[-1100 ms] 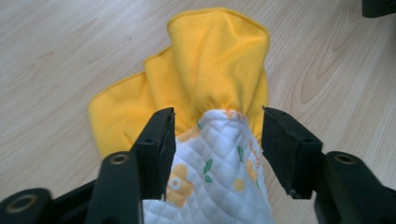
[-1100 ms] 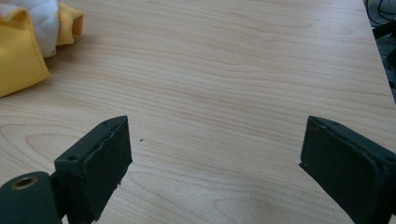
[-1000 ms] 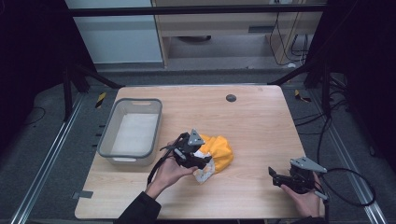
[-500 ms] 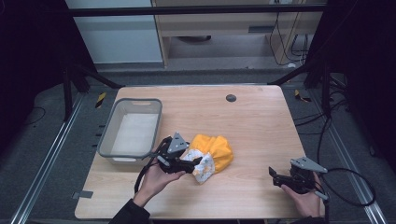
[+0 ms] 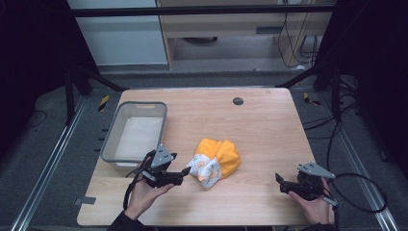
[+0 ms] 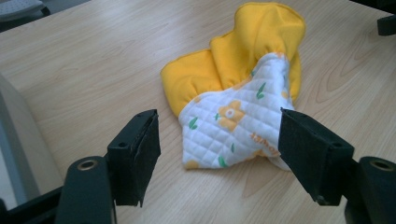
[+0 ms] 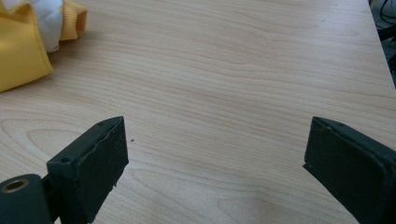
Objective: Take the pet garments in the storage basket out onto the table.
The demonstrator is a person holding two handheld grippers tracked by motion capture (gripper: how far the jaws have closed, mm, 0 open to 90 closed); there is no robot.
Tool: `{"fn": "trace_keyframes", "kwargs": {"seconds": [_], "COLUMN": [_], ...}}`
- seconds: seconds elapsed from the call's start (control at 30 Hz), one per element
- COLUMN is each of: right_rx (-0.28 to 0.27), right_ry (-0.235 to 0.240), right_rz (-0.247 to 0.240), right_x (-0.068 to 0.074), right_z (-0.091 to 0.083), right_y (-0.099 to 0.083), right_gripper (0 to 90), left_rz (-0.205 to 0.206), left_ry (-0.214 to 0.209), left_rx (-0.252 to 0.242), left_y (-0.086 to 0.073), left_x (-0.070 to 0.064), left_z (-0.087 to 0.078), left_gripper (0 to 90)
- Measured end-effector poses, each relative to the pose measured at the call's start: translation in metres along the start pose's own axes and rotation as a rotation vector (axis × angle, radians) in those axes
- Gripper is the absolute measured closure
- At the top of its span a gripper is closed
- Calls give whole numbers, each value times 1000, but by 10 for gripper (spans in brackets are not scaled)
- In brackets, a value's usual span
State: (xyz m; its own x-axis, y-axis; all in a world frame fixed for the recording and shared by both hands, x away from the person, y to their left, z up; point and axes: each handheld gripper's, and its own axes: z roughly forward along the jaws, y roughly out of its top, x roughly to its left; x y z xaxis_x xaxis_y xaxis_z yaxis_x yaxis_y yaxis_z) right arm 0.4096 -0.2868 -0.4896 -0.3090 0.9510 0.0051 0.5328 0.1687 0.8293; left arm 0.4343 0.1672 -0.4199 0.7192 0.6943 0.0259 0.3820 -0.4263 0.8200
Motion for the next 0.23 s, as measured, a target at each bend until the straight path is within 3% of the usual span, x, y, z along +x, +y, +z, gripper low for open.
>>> {"fn": "trace_keyframes", "kwargs": {"seconds": [0.23], "right_rx": [0], "right_ry": [2], "right_rz": [-3], "right_x": [1], "right_z": [0], "right_y": [0], "right_gripper": [61], "left_rz": [-17], "left_ry": [7], "left_rx": [14], "left_y": [-18], "left_x": [6], "left_z": [-2], "left_gripper": [291]}}
